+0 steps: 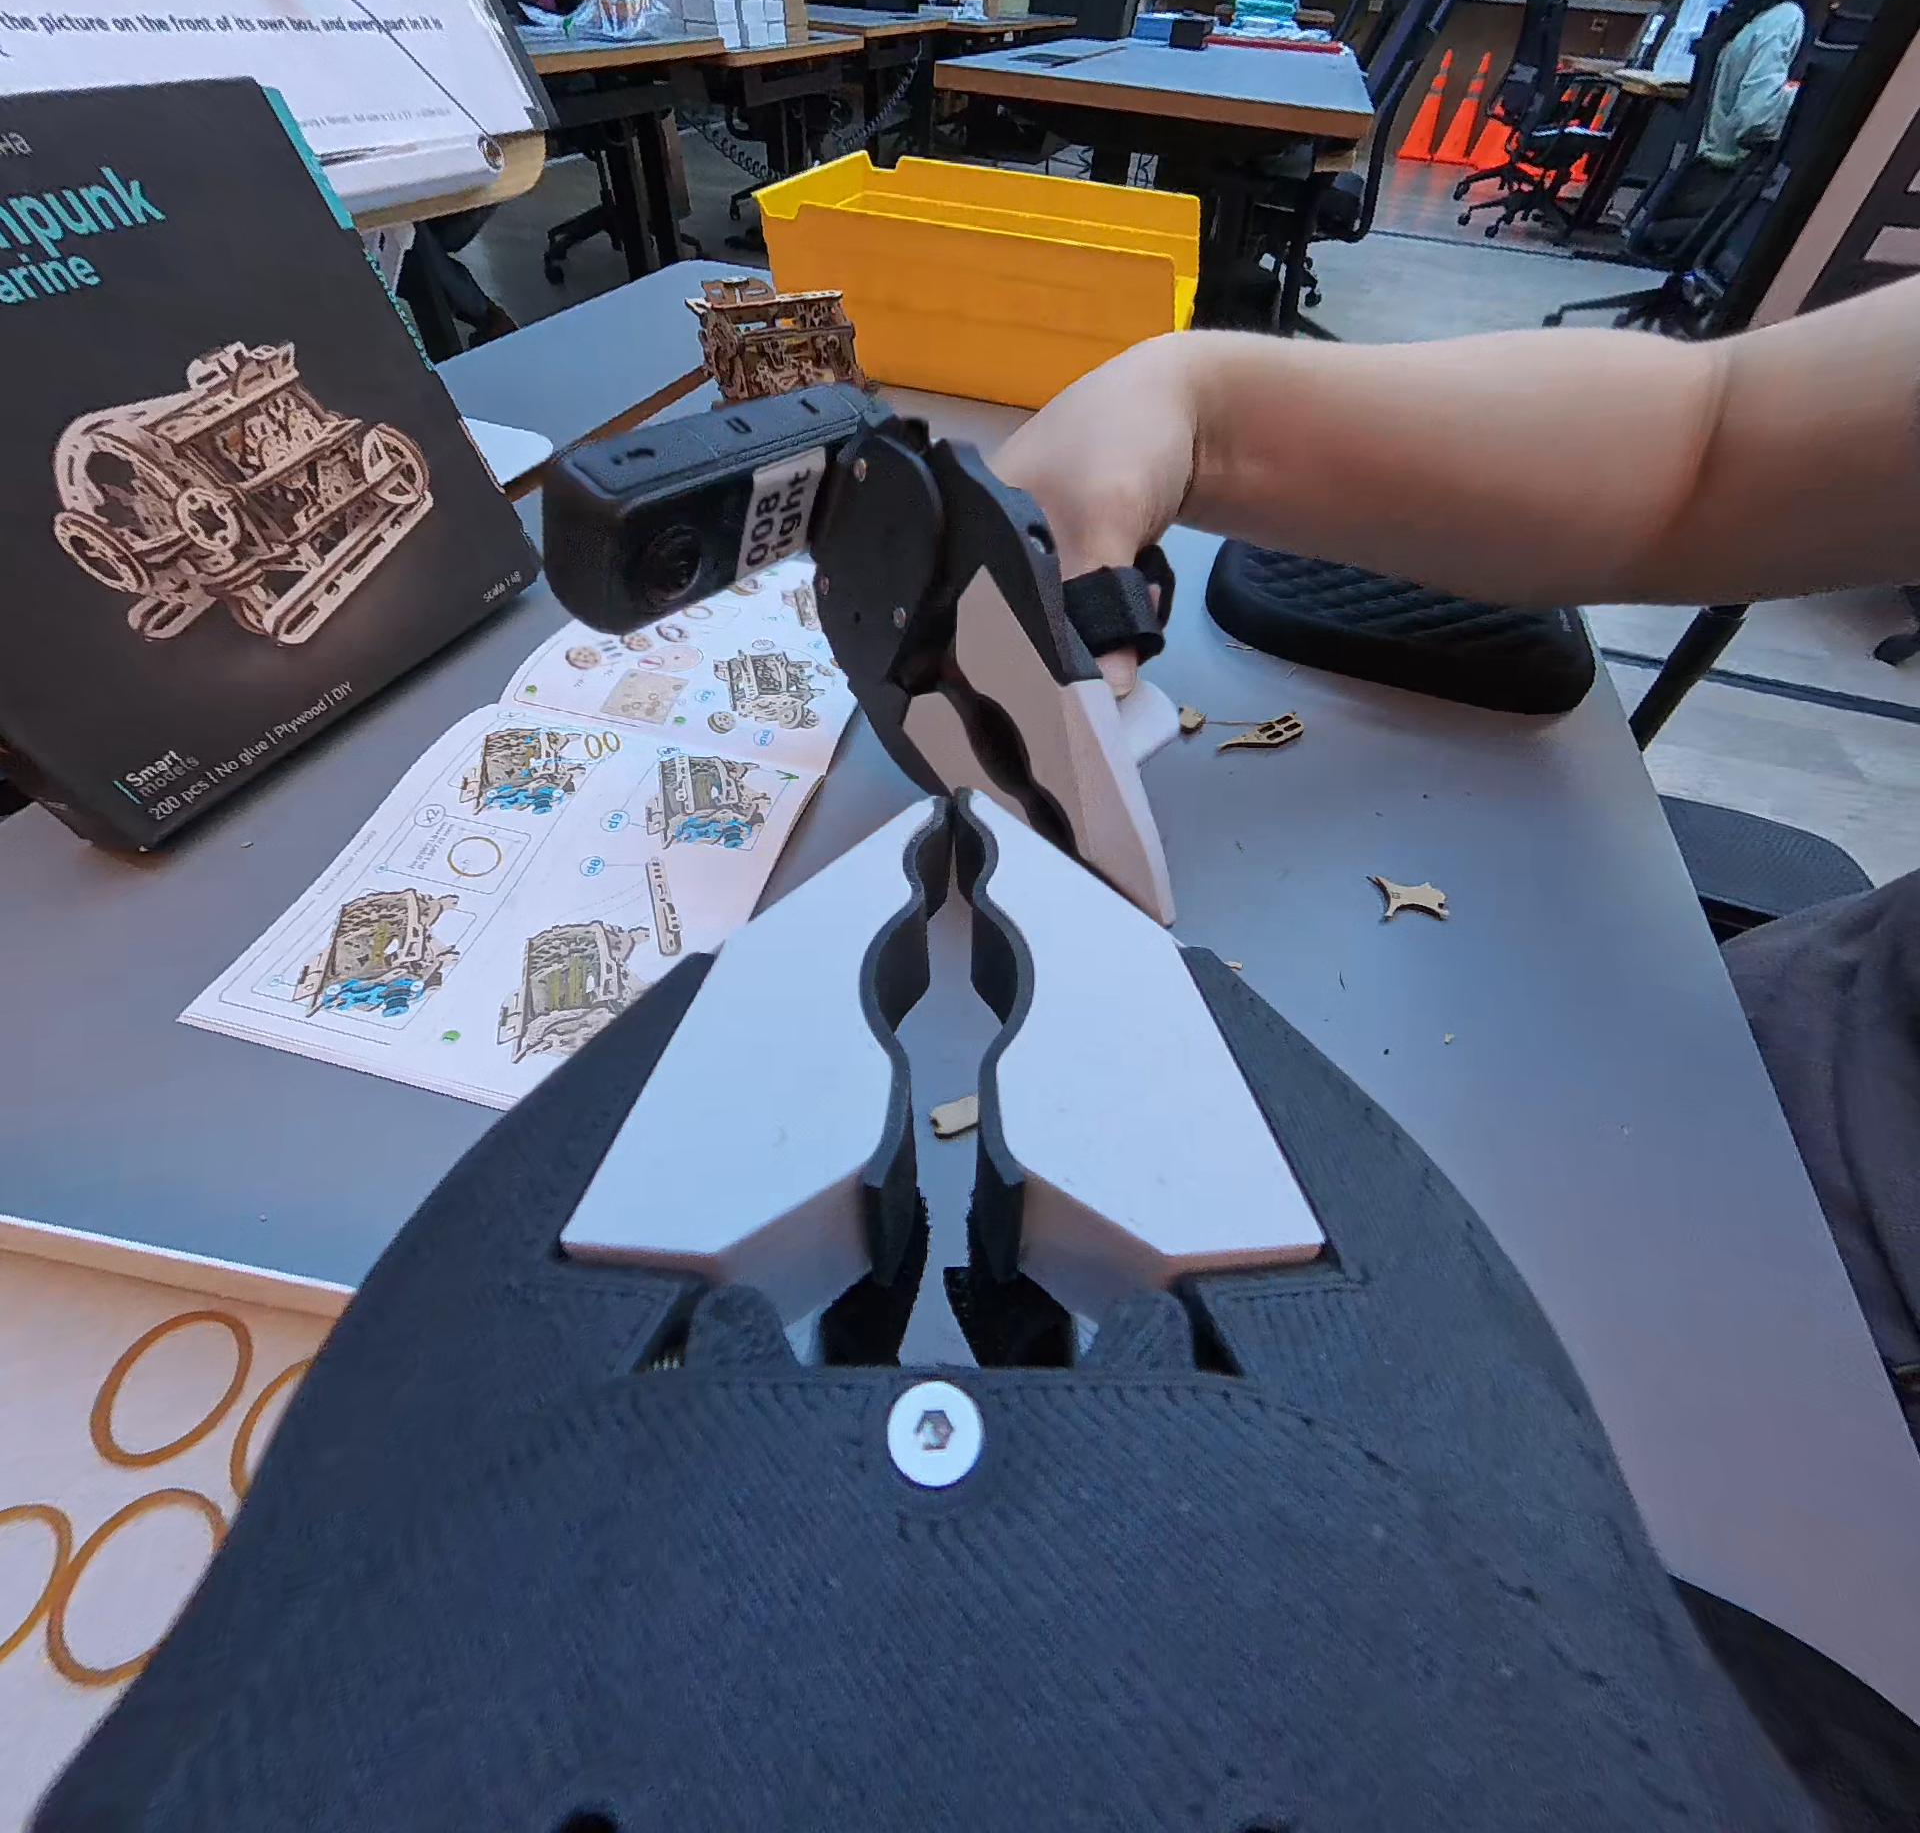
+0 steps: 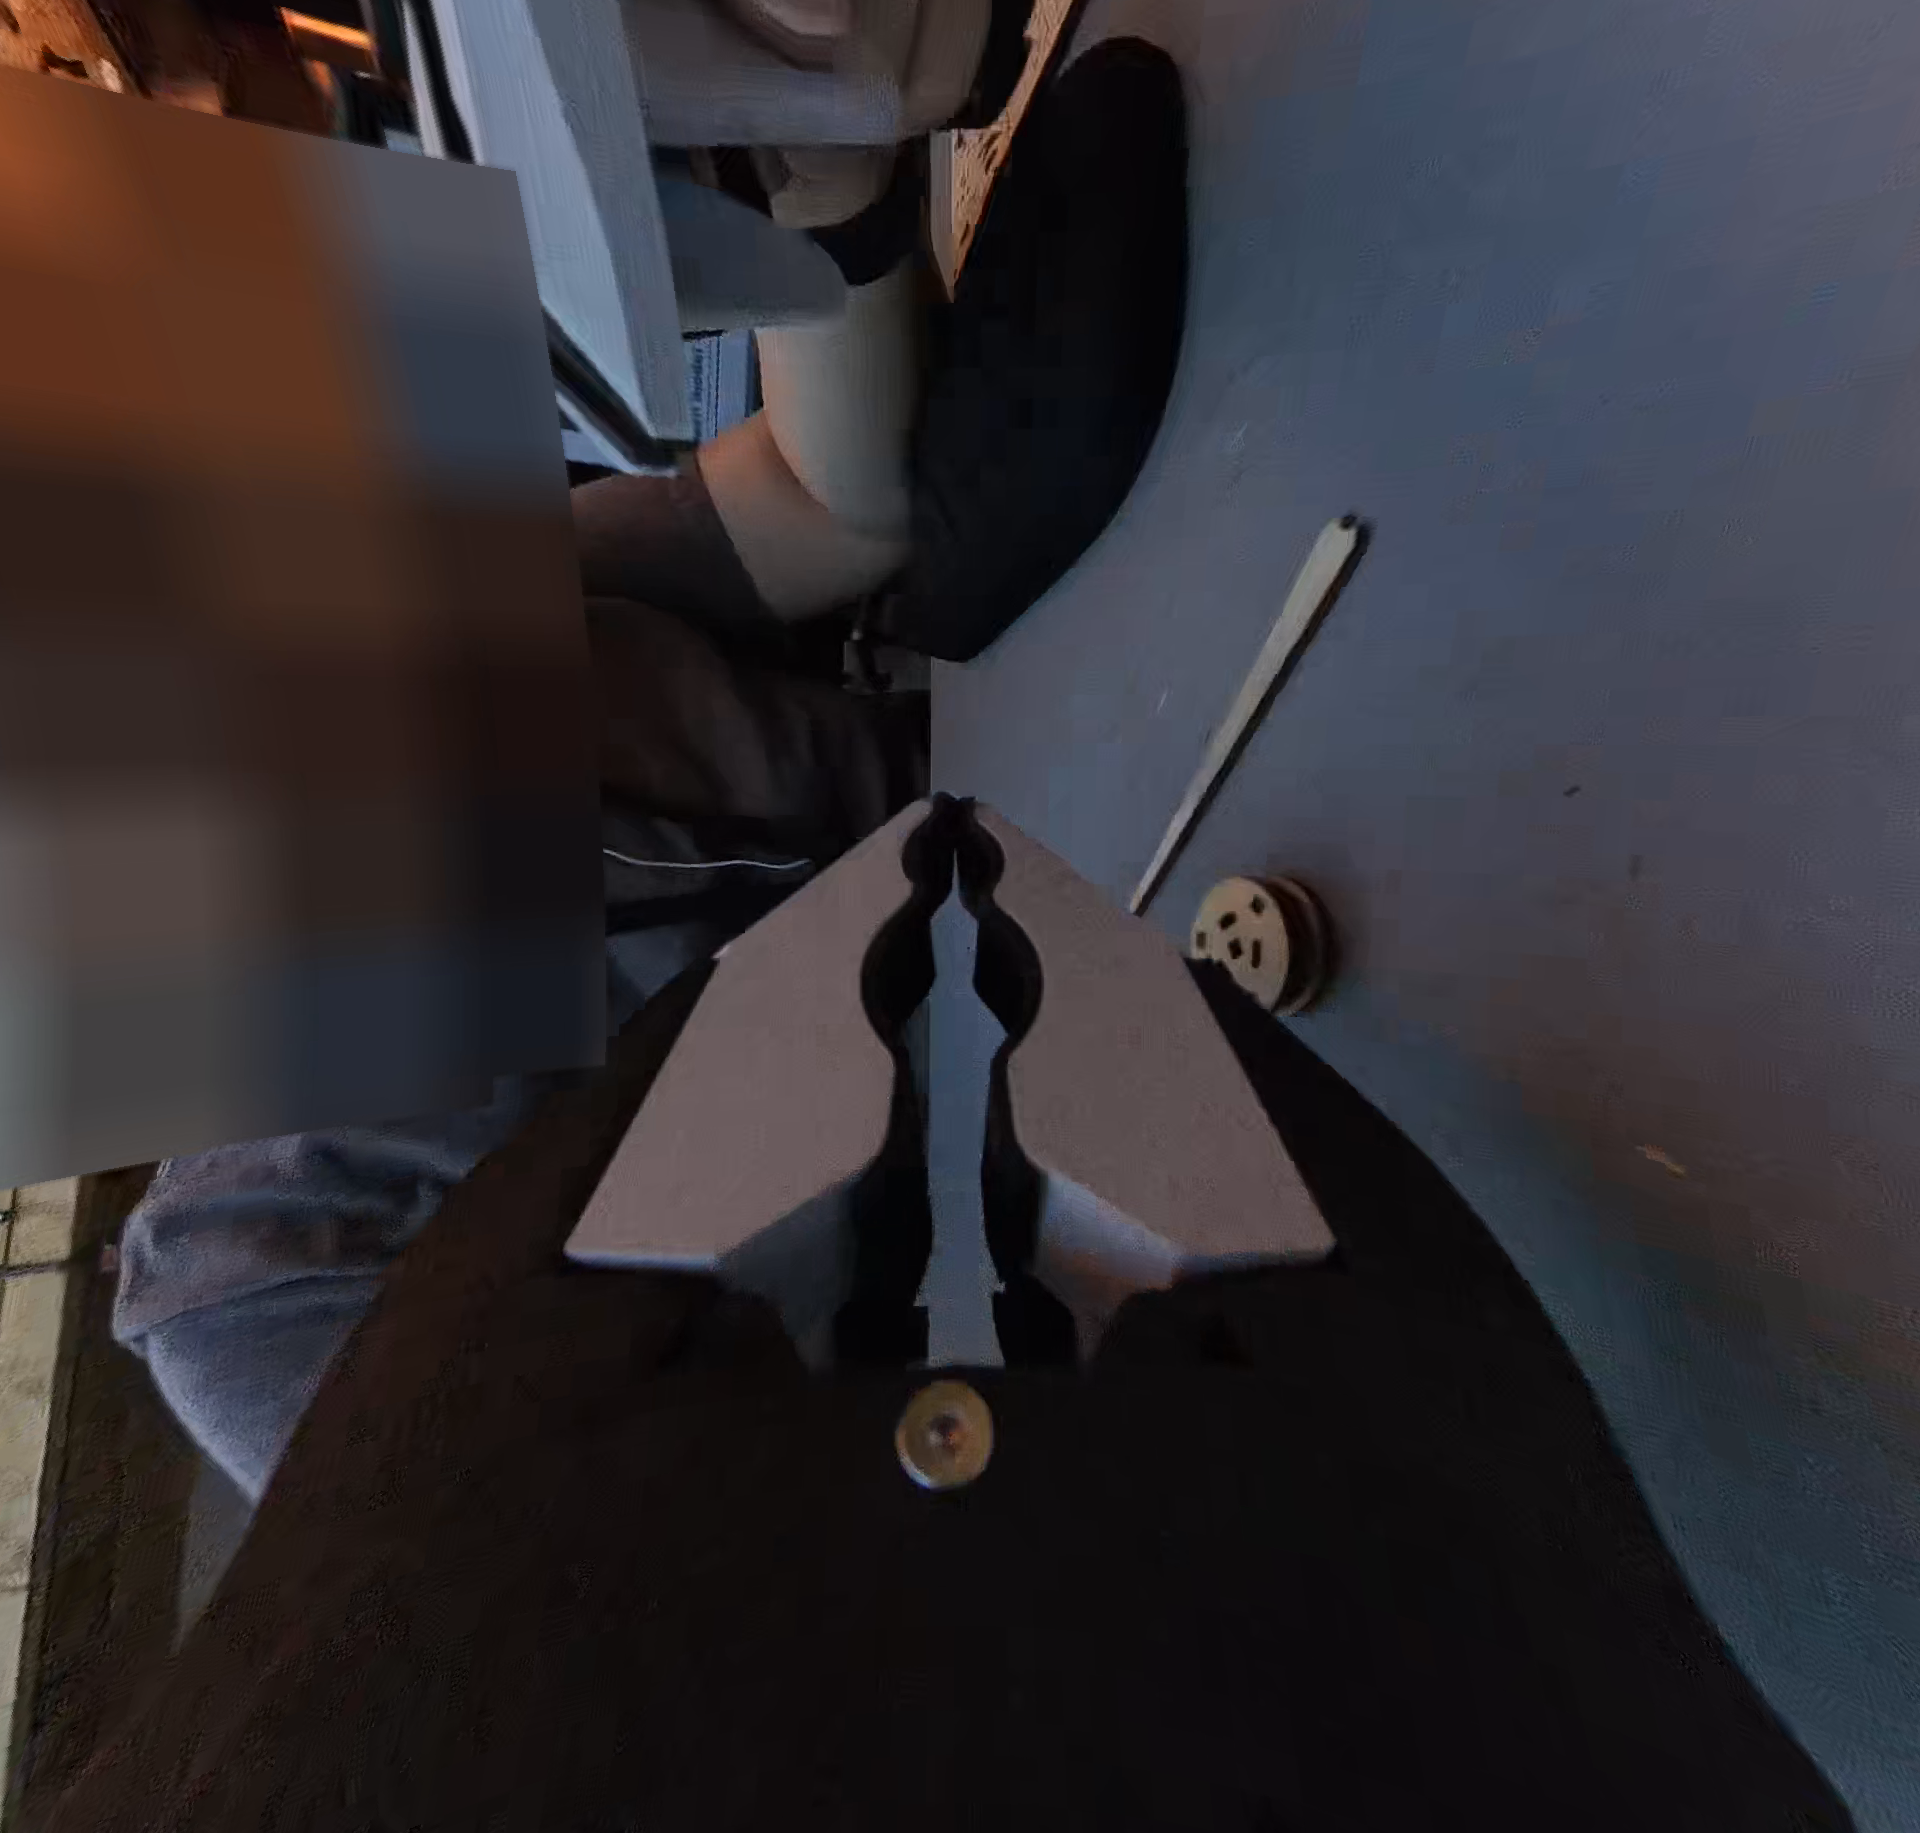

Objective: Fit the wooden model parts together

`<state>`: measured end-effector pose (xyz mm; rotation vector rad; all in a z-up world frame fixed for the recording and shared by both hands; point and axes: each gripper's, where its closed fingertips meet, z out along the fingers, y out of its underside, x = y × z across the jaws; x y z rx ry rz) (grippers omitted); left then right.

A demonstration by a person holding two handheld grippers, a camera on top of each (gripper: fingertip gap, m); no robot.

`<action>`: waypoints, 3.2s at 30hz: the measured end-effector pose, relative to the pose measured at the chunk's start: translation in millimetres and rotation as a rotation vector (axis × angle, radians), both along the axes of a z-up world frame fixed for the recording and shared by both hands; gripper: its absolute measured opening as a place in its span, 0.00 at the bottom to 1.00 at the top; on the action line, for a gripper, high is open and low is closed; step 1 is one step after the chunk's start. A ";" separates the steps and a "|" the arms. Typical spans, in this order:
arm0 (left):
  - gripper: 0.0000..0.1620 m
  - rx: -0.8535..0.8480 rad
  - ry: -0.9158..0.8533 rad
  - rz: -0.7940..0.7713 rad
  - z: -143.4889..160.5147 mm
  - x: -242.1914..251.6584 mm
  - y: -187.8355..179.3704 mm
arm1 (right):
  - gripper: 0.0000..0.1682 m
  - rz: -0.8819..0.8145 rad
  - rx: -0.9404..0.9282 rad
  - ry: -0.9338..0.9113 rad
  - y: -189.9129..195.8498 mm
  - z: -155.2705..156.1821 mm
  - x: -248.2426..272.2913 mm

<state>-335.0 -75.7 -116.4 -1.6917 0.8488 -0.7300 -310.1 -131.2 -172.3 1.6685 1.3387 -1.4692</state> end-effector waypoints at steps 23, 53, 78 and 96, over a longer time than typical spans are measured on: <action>0.00 0.025 0.007 -0.006 3.5 2.2 -2.5 | 0.00 0.013 0.198 -0.099 -6.8 -43.4 23.0; 0.00 0.023 0.019 -0.006 0.4 3.3 -2.1 | 0.00 -0.063 0.120 -0.110 -1.5 -40.1 12.9; 0.00 0.039 0.017 0.007 4.8 0.1 -1.8 | 0.00 -0.079 0.201 0.055 -2.0 -10.6 -6.7; 0.00 0.052 0.025 0.006 7.2 0.5 -3.8 | 0.00 -0.173 0.195 -0.038 6.1 -29.1 -4.6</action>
